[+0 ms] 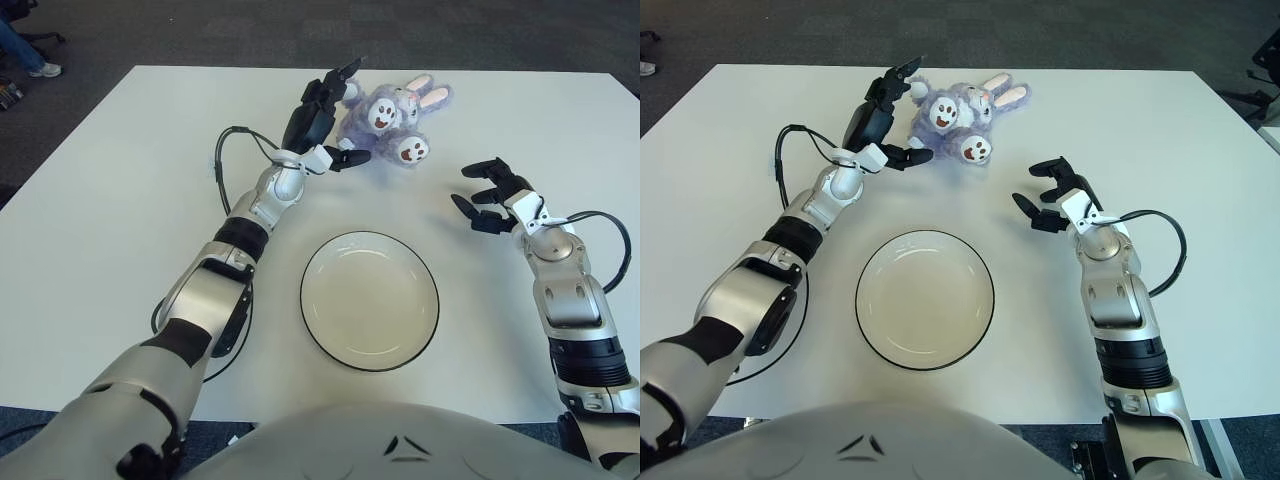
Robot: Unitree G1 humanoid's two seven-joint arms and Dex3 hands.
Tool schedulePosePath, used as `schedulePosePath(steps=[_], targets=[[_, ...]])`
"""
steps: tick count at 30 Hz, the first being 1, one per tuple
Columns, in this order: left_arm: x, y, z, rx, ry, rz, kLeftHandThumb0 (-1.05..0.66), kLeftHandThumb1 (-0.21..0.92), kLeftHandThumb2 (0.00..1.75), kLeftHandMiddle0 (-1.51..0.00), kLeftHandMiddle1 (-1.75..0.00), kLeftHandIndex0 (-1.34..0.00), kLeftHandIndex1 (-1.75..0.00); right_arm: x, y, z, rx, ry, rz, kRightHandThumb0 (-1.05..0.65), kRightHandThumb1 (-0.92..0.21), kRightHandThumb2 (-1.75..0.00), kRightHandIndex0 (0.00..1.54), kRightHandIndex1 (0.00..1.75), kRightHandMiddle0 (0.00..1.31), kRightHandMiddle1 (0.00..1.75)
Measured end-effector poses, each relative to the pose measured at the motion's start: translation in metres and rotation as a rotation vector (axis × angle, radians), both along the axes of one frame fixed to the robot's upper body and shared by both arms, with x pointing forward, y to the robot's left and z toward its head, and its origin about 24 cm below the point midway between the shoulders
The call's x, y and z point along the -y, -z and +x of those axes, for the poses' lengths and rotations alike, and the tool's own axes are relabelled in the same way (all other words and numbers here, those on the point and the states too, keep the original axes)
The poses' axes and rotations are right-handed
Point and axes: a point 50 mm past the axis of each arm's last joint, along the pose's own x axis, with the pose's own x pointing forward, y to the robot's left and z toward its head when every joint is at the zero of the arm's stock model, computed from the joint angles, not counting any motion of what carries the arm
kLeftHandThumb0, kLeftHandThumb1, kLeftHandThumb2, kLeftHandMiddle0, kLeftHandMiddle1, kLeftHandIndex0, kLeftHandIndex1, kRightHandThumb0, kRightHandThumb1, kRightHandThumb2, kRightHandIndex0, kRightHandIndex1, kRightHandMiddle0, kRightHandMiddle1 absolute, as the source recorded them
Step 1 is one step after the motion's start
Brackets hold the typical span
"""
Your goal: Put the doll into the plate.
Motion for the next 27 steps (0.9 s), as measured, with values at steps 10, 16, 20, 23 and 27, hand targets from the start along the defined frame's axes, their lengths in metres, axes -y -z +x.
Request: schedulePosePath(steps=[10,16,20,23,27], targets=[[0.011,-0.004,0.004,0.02,0.008,0.013,-0.82,0.54,0.67,-0.03,-1.05,0.0,-0.72,0.0,0.001,-0.001,0.007,0.013,0.029,-0.54,-0.63,-0.82,0.12,1.11,0.0,1.06],[0.018,-0.006,0.002,0.055,0.023,0.013,-0.82,0.57,0.65,-0.07,-1.06,0.0,-0.82,0.0,0.002,-0.001,0.009,0.014,0.029,-0.54,-0.63,-0.82,0.12,1.06,0.0,1.02],[0.021,-0.007,0.0,0.085,0.028,0.015,-0.8,0.57,0.65,-0.14,-1.06,0.0,-0.93,0.0,0.002,-0.002,0.011,0.015,0.032,-0.53,-0.63,-0.82,0.13,1.05,0.0,1.04],[0.023,-0.007,0.0,0.094,0.041,0.013,-0.74,0.51,0.73,-0.22,-1.12,0.0,-1.07,0.0,0.002,-0.002,0.012,0.017,0.034,-0.53,-0.63,-0.83,0.13,1.05,0.0,1.06],[0.026,-0.008,-0.002,0.1,0.068,0.007,-0.64,0.4,0.86,-0.28,-1.28,-0.02,-1.2,0.0,0.002,-0.002,0.014,0.02,0.039,-0.53,-0.62,-0.83,0.12,1.04,0.0,1.05]])
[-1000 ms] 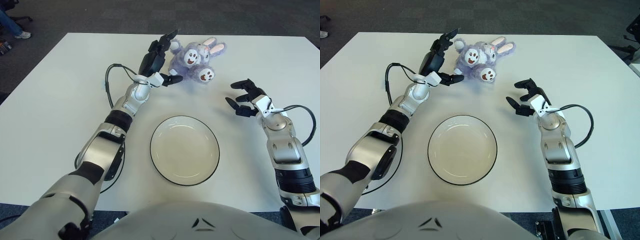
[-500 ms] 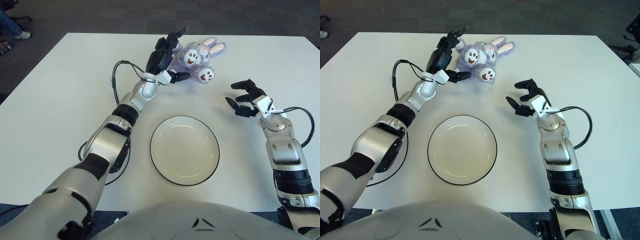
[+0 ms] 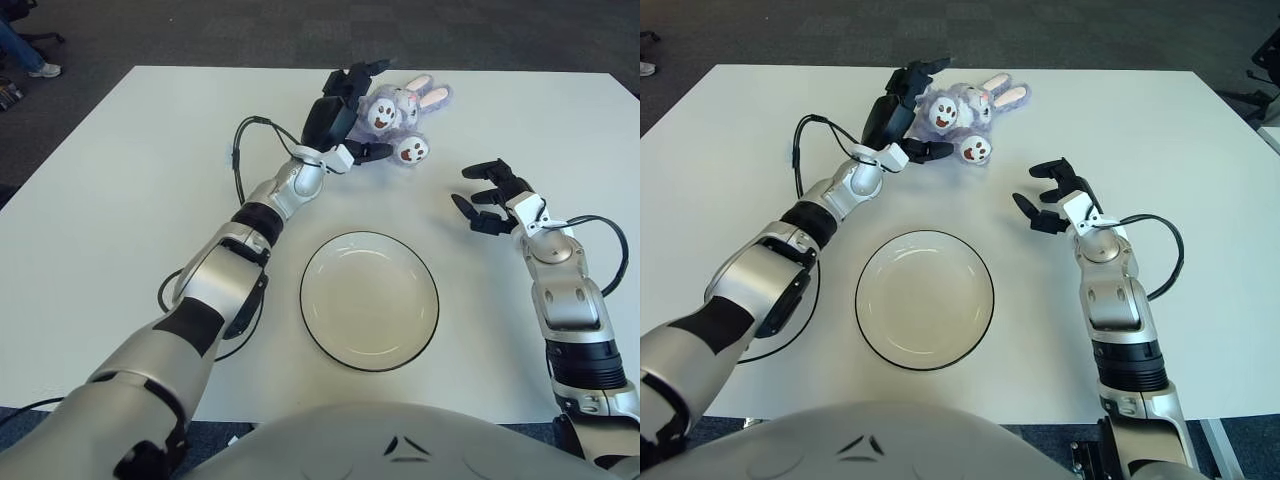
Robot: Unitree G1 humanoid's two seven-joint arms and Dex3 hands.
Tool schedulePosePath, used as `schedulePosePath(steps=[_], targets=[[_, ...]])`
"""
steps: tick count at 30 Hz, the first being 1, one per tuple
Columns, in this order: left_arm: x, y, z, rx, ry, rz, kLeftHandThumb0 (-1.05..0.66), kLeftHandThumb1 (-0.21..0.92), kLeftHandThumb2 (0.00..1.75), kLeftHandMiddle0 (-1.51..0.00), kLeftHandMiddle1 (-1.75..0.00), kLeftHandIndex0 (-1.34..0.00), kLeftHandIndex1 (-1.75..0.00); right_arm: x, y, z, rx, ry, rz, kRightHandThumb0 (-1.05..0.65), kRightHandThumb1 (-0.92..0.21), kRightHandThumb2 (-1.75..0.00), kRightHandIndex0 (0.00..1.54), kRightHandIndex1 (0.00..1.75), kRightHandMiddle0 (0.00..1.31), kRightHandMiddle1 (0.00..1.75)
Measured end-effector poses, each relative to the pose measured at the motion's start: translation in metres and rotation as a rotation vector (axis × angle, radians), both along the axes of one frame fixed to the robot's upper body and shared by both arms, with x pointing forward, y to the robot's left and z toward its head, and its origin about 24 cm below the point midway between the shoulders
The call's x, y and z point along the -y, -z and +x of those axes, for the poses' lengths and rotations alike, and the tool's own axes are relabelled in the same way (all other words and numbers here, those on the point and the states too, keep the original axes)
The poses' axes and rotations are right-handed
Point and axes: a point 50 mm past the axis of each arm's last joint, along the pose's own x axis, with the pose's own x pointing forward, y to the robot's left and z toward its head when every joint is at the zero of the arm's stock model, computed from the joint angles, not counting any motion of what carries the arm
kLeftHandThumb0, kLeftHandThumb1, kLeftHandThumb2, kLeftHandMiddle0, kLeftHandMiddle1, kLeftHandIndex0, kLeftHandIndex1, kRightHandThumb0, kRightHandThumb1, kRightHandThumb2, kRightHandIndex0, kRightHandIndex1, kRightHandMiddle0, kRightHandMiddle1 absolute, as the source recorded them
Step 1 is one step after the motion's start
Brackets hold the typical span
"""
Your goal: Put the doll into the plate.
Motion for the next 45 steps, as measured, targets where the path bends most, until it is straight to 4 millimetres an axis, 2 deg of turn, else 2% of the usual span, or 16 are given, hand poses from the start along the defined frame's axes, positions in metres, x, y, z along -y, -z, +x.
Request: schedulePosePath(steps=[3,6,9,15,16,18,23,29,32,35,37,39,45], targets=[[0.0022,-0.0002,-0.0008,-0.005,0.022,0.001,-0.56,0.35,0.94,-0.39,-1.55,-0.11,-1.3,0.0001,0.0,-0.0001,0.001,0.001,0.003,-0.54,-0.62,-0.83,0.11,1.04,0.0,1.03],[0.0035,-0.0001,-0.0007,-0.011,0.033,0.009,-0.52,0.34,0.97,-0.49,-1.68,-0.17,-1.35,0.0002,0.0001,-0.0001,0.002,0.002,0.007,-0.54,-0.62,-0.83,0.11,1.04,0.0,1.04],[0.0039,0.0001,-0.0004,-0.015,0.033,0.009,-0.5,0.35,0.97,-0.62,-1.73,-0.22,-1.38,0.0005,0.0002,-0.0003,0.003,0.003,0.011,-0.54,-0.62,-0.83,0.12,1.04,0.0,1.06],[0.0053,-0.0016,-0.0007,-0.006,0.037,-0.002,-0.44,0.38,0.99,-0.76,-1.74,-0.29,-1.4,0.0012,0.0005,-0.001,0.005,0.003,0.011,-0.53,-0.62,-0.83,0.12,1.04,0.0,1.05],[0.0055,-0.002,-0.0007,-0.005,0.038,-0.002,-0.42,0.5,0.85,-0.8,-1.74,-0.36,-1.44,0.0014,0.0006,-0.0011,0.006,0.003,0.012,-0.53,-0.62,-0.83,0.13,1.03,0.0,1.04],[0.0058,-0.0025,-0.0006,-0.004,0.04,-0.003,-0.39,0.66,0.66,-0.83,-1.75,-0.44,-1.47,0.0015,0.0006,-0.0013,0.006,0.003,0.013,-0.52,-0.62,-0.84,0.14,1.01,0.0,1.04],[0.0062,-0.0032,-0.0006,0.0,0.043,-0.002,-0.38,0.74,0.56,-0.83,-1.75,-0.5,-1.48,0.0021,0.0007,-0.0015,0.006,0.004,0.018,-0.52,-0.62,-0.84,0.14,0.98,0.0,1.06],[0.0064,-0.0033,-0.0006,0.01,0.036,-0.001,-0.39,0.69,0.66,-0.83,-1.75,-0.51,-1.51,0.0026,0.0009,-0.0021,0.007,0.006,0.027,-0.53,-0.62,-0.84,0.15,0.97,0.0,1.1],[0.0068,-0.0031,-0.0009,0.014,0.036,0.002,-0.13,0.45,1.08,-0.6,-1.74,-0.49,-1.65,0.0027,0.0009,-0.0024,0.007,0.006,0.032,-0.53,-0.63,-0.84,0.15,0.97,0.0,1.09],[0.0072,-0.0031,-0.0009,0.016,0.037,0.006,-0.05,0.36,1.24,-0.54,-1.74,-0.5,-1.71,0.0026,0.0009,-0.0024,0.007,0.004,0.038,-0.53,-0.63,-0.84,0.15,0.93,0.0,1.05],[0.0072,-0.0033,-0.0008,0.016,0.036,0.007,-0.03,0.33,1.29,-0.52,-1.74,-0.5,-1.72,0.0025,0.0009,-0.0025,0.007,0.003,0.04,-0.54,-0.63,-0.83,0.15,0.92,0.0,1.04],[0.007,-0.0034,-0.0006,0.016,0.035,0.009,-0.02,0.31,1.29,-0.59,-1.75,-0.5,-1.63,0.0025,0.0009,-0.0027,0.007,0.003,0.042,-0.54,-0.63,-0.83,0.15,0.91,0.0,1.04],[0.006,-0.0032,0.0002,0.015,0.027,0.015,-0.01,0.35,1.24,-0.61,-1.68,-0.41,-1.67,0.0024,0.001,-0.0032,0.007,0.001,0.046,-0.53,-0.63,-0.83,0.18,0.94,0.0,1.12]])
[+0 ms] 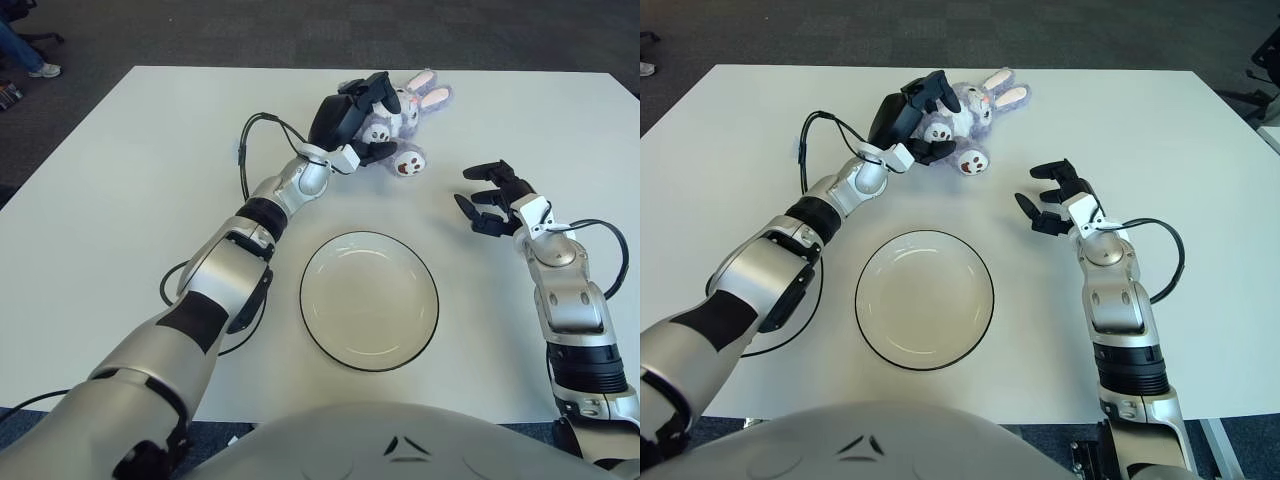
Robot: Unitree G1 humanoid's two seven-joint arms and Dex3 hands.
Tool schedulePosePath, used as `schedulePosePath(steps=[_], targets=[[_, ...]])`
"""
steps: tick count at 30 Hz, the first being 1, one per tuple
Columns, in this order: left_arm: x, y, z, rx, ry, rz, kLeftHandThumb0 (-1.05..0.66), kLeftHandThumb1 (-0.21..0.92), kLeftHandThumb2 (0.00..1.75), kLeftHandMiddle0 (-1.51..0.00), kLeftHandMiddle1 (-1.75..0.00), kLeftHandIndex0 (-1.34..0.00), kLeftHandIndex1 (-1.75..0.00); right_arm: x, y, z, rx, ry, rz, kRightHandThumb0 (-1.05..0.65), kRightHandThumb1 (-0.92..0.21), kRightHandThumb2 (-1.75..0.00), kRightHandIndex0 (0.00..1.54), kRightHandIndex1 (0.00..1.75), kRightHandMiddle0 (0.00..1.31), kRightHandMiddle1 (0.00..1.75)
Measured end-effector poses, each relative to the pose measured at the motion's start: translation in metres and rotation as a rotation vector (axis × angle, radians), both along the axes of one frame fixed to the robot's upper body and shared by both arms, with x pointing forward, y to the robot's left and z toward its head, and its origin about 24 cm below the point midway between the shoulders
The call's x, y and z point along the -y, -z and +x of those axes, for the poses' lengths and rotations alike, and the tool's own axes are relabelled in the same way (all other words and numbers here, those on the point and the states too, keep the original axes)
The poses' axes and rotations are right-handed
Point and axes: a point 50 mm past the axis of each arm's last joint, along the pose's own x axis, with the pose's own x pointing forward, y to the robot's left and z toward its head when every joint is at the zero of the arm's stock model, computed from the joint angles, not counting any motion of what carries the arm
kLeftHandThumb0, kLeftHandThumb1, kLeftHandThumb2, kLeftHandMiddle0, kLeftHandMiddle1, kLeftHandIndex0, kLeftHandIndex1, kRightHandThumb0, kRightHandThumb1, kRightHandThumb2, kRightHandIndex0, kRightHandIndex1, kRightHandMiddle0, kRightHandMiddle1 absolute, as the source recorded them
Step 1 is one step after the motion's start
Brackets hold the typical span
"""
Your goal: Put the doll into the plate.
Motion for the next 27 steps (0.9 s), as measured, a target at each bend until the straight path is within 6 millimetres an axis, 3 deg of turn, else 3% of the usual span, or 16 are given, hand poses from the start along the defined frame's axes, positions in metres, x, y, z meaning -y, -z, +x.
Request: schedulePosePath(steps=[9,27], targets=[[-0.0021,0.0011,0.0002,0.024,-0.023,0.011,0.0,0.5,1.05,-0.42,-1.59,-0.43,-1.73,0.0001,0.0,-0.0005,0.0,0.0,0.003,-0.52,-0.63,-0.85,0.19,0.99,0.0,1.19],[-0.0054,0.0014,0.0016,0.025,-0.041,0.018,0.0,0.33,1.21,-0.7,-1.51,-0.41,-1.72,0.0012,-0.0011,-0.003,-0.005,0.01,0.02,-0.54,-0.64,-0.84,0.22,1.07,0.0,1.19]])
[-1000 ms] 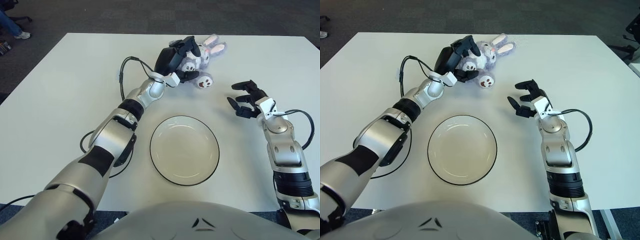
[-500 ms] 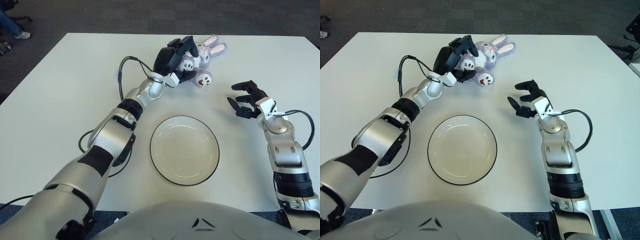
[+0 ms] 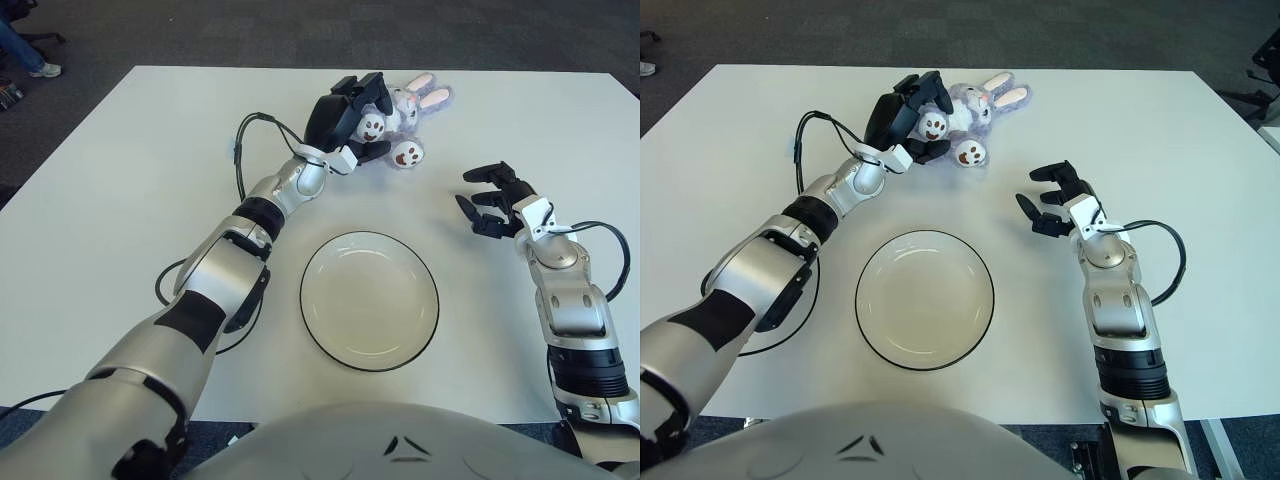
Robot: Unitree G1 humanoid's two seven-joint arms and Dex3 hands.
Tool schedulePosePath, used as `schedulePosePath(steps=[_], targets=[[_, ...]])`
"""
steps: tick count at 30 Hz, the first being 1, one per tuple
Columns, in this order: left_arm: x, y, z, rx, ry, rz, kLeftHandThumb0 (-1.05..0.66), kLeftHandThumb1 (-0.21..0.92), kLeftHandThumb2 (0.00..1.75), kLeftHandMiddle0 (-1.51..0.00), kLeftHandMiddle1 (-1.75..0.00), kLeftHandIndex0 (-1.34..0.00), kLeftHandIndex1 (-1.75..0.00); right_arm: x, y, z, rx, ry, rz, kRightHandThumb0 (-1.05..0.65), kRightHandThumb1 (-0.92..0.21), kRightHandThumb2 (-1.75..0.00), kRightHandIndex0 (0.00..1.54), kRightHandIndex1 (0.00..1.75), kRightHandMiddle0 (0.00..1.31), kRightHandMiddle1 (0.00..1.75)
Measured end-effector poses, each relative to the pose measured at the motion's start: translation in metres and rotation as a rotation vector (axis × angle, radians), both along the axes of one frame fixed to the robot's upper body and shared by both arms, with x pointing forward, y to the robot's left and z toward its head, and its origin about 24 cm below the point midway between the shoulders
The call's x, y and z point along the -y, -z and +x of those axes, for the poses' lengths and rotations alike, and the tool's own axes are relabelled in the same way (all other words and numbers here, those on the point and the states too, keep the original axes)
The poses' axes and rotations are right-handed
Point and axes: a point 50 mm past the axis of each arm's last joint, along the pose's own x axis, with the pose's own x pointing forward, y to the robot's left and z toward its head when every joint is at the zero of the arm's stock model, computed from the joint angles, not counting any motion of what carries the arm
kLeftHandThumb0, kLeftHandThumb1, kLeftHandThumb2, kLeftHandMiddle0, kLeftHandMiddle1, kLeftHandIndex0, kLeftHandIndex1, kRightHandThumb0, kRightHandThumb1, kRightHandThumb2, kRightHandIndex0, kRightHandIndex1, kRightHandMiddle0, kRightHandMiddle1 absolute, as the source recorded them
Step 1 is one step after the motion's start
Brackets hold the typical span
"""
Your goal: Put the doll into the plate.
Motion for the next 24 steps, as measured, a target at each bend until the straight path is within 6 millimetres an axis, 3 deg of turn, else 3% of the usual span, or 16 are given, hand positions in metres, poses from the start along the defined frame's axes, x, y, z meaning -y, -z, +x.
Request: schedulePosePath(steps=[13,24], targets=[[-0.014,-0.009,-0.007,0.024,0.056,-0.088,-0.01,0.19,1.37,-0.8,-1.62,-0.56,-1.55,0.006,0.0,-0.001,0.004,0.029,0.079,-0.54,-0.65,-0.82,0.29,1.14,0.0,1.09],[-0.026,-0.009,-0.015,-0.001,0.093,-0.14,-0.01,0.16,1.42,-0.77,-1.71,-0.6,-1.51,0.007,0.0,-0.002,0.0,0.039,0.107,-0.57,-0.64,-0.8,0.29,1.17,0.0,1.05]])
